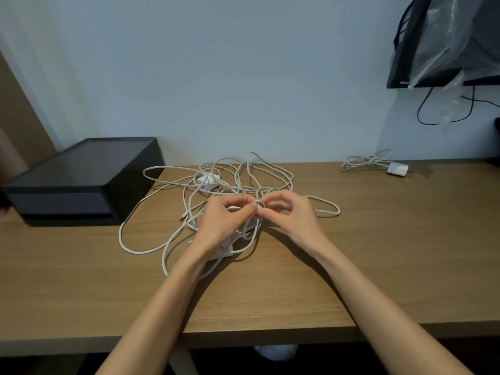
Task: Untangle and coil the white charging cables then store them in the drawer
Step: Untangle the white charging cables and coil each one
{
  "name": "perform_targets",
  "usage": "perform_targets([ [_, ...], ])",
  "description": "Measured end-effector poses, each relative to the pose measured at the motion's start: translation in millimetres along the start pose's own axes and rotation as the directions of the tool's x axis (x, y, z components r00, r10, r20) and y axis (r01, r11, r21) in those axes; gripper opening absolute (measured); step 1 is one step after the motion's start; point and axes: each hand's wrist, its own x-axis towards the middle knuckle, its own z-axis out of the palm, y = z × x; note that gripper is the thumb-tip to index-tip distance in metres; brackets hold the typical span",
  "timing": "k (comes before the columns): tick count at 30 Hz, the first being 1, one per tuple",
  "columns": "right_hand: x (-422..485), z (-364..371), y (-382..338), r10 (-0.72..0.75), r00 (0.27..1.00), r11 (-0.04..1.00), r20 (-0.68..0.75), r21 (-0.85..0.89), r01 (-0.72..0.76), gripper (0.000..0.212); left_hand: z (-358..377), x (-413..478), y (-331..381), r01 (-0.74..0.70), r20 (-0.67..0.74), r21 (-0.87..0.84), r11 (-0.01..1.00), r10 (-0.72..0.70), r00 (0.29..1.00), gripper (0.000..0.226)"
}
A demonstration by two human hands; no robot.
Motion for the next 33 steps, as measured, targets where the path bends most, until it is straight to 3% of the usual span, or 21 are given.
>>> perform_targets([
  [5,-1.7,-1.8,0.5,0.025,1.000,0.999,-0.010,0.048,-0.025,0.018,-3.3,-1.2,2.5,0.005,0.017,0.042,0.999,-0.005,1.000,0.006],
  [12,-5.9,-0.4,-3.4,-0.061,0.998,0.992,0.013,-0.108,0.062,0.003,-7.4,-2.3,4.2,-0.059,0.054,0.132,0.989,0.052,0.997,0.008],
  [19,-10.8,0.8,-8.3,-0.077,0.997,0.984,-0.030,-0.164,0.071,0.011,-3.4,-1.9,-2.7,-0.108,-0.039,0.173,0.979,0.117,0.992,0.007],
  [33,-10.5,3.7,-4.3,-0.045,0.996,0.985,-0.078,-0.168,0.032,0.006,-1.5,-4.0,-5.2,-0.150,-0.105,0.260,0.954,0.182,0.978,0.015],
])
